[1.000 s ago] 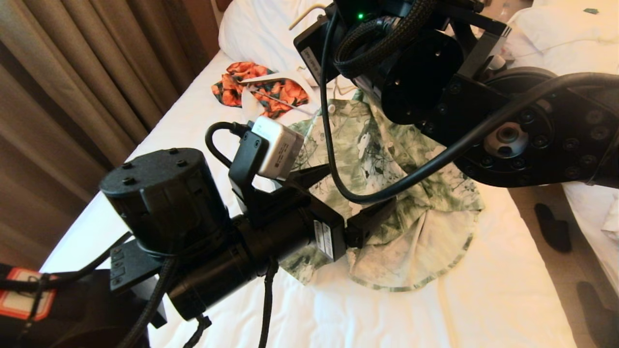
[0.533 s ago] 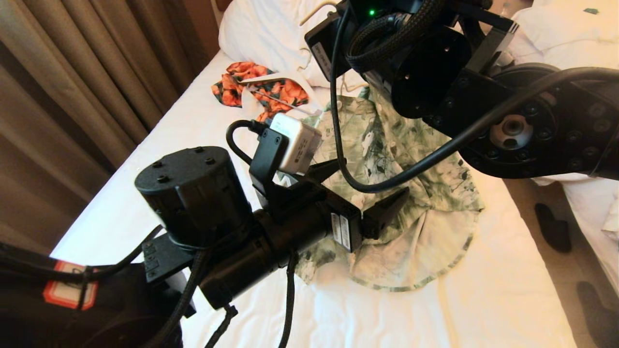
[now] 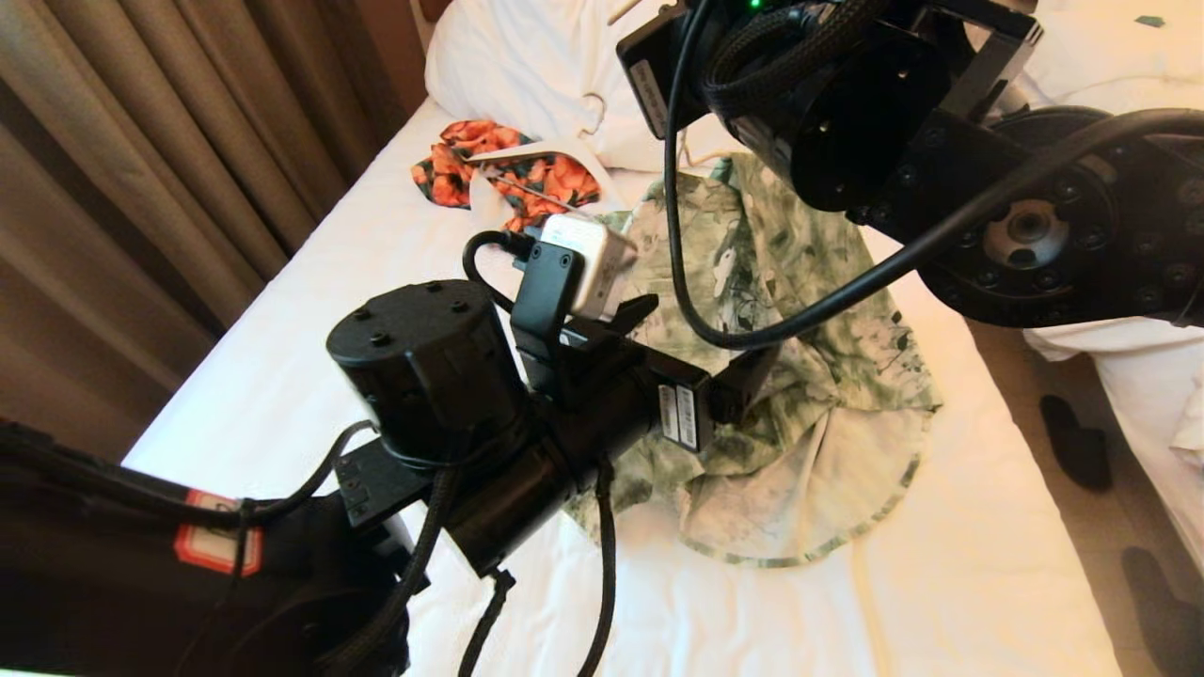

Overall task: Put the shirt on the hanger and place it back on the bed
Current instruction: Take the clothes hanger out of the clothes

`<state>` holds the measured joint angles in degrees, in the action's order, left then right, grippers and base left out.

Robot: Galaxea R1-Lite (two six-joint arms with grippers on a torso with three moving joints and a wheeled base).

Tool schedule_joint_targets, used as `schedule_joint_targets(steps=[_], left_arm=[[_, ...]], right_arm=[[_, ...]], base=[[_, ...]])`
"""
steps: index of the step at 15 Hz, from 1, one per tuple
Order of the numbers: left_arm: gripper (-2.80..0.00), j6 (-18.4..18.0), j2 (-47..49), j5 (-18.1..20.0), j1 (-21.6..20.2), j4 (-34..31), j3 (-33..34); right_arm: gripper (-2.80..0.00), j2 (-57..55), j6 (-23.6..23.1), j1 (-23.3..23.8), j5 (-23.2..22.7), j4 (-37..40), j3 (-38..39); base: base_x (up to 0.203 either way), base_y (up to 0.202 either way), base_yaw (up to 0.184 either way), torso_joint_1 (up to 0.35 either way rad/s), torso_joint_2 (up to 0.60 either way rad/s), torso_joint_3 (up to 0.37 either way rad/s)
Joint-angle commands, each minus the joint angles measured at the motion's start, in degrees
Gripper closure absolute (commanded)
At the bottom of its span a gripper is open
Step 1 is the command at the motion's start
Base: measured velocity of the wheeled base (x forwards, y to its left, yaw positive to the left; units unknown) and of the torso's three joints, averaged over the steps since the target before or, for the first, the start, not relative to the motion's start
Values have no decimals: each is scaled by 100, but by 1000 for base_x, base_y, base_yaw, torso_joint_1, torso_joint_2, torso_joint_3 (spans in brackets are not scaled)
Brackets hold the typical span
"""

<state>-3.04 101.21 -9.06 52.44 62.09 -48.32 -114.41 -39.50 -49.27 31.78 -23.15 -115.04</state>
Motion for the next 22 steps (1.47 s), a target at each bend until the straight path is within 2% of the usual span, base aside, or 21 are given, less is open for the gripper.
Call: schedule_joint_targets(steps=[1,5,9,11,12,14,15,16,18,19,22], left_arm=[[-280,-4,204,-99,11,89,-62],[-280,-12,645,-806,119,101,-432],[-280,-54,1037,-860,498,102,-583],[-280,-76,1489,-871,517,121,-961],[-280,-135,1707,-906,523,235,-1240],[-280,-632,1923,-1032,510,855,-1311],[-280,-744,1945,-1022,579,1232,-1228],[-280,-704,1970,-897,715,1286,-1191],[-280,-407,2172,-23,451,1365,-1314],[-280,-314,2232,84,341,1355,-1545],[-280,-228,2399,25,71,989,-2127]], right_arm=[[0,59,-14,32,12,-14,-1],[0,76,165,334,-86,-5,-1],[0,152,310,534,-250,38,-3],[0,147,311,611,-309,39,-9],[0,161,311,690,-402,63,-9],[0,285,373,731,-444,282,-8],[0,376,496,754,-532,522,-9],[0,381,557,761,-612,540,-9],[0,370,590,770,-620,522,-9],[0,397,601,771,-629,527,-4],[0,434,645,750,-659,539,-1]], base=[[0,0,0,0,0,0],[0,0,0,0,0,0],[0,0,0,0,0,0],[0,0,0,0,0,0],[0,0,0,0,0,0],[0,0,0,0,0,0],[0,0,0,0,0,0],[0,0,0,0,0,0],[0,0,0,0,0,0],[0,0,0,0,0,0],[0,0,0,0,0,0]])
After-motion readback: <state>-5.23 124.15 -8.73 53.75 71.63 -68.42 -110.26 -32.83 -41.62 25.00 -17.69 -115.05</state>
